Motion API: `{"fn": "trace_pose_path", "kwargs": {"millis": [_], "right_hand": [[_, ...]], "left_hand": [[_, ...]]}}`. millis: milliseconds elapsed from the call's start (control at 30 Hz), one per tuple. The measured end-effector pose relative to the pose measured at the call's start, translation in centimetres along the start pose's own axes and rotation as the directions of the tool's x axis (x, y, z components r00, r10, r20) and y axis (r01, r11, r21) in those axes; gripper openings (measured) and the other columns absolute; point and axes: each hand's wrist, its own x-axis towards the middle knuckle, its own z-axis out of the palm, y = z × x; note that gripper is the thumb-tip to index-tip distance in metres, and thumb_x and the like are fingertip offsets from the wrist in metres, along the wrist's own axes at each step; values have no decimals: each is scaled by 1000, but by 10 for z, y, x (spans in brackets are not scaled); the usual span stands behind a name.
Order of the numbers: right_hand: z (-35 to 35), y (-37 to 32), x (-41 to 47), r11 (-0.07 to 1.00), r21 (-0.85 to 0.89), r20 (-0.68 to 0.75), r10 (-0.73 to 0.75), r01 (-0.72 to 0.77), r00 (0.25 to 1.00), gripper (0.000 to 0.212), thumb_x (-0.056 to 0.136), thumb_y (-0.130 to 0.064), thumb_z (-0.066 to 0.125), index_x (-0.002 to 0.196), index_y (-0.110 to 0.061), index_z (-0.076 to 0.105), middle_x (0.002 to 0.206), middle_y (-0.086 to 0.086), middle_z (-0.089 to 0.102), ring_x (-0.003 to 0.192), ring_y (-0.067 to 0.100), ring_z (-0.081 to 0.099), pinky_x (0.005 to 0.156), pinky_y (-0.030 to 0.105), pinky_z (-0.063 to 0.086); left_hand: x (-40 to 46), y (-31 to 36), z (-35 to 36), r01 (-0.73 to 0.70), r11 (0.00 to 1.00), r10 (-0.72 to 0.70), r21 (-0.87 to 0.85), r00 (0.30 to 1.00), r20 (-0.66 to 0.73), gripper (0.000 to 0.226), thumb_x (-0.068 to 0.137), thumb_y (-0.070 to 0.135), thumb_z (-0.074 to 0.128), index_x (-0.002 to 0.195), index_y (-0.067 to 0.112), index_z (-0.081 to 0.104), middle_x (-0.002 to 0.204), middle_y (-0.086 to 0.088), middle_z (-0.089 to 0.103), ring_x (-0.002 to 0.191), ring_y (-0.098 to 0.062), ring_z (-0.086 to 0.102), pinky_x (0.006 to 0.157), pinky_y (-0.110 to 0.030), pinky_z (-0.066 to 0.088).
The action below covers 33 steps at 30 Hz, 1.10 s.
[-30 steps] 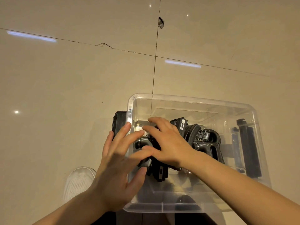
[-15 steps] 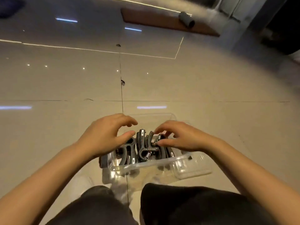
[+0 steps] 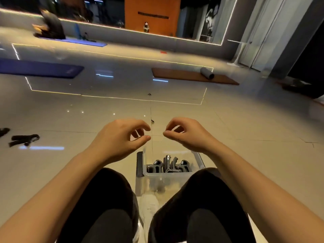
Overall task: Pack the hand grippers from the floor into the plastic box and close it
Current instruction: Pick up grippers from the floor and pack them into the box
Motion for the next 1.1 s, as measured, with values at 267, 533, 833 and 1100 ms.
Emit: {"fn": "trace_pose_path", "kwargs": {"millis": [267, 533, 833, 1100], "right_hand": [[44, -54, 30, 977, 80, 37, -202, 199, 979, 15, 89, -34, 61, 100, -24, 63, 96, -12, 61, 86, 1, 58, 69, 17, 48], [113, -126, 86, 923, 197, 181, -366, 331, 913, 16, 88, -34, 62, 101, -24, 62, 100, -9, 62, 87, 4, 59, 76, 24, 54], [210, -207, 163, 852, 137, 373, -518, 506, 770, 35, 81, -32, 70, 113, -26, 57, 122, -8, 48, 108, 5, 43, 90, 22, 39], [251, -224, 224, 854, 186, 402, -517, 486, 756, 37, 77, -34, 74, 110, -31, 57, 126, -7, 49, 111, 7, 44, 92, 26, 40]], "left_hand": [[-59, -20, -54, 238, 948, -239, 212, 971, -21, 33, 86, 52, 51, 112, 34, 59, 100, 16, 62, 91, -4, 58, 76, -27, 51], [-121, -82, -110, 504, 820, -481, 270, 864, -151, 32, 87, 50, 52, 113, 33, 60, 102, 16, 62, 92, -2, 57, 74, -23, 47], [-209, -180, -130, 799, 599, -718, 54, 566, -405, 30, 85, 51, 52, 107, 35, 62, 98, 16, 62, 91, -4, 58, 80, -38, 53], [-193, -252, -157, 832, 552, -768, 61, 535, -351, 25, 85, 49, 52, 105, 37, 61, 98, 17, 62, 92, -2, 57, 79, -36, 53]]}}
